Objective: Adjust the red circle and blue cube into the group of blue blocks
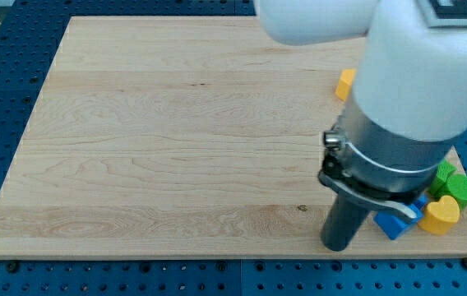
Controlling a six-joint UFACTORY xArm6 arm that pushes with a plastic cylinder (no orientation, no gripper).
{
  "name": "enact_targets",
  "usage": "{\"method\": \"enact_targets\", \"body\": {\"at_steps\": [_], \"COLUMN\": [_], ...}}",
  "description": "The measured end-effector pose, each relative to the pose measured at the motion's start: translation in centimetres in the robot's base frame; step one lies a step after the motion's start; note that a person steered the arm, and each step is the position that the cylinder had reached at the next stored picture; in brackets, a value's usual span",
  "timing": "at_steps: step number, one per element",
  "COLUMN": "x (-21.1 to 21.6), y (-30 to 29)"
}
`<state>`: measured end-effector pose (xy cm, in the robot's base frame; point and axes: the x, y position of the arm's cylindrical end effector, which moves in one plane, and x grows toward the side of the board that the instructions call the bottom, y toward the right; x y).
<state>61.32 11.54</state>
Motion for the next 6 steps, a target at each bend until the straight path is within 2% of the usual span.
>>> {"method": "enact_targets", "body": {"at_steps": [6], "x": [-1.5], "y": [7.8]}}
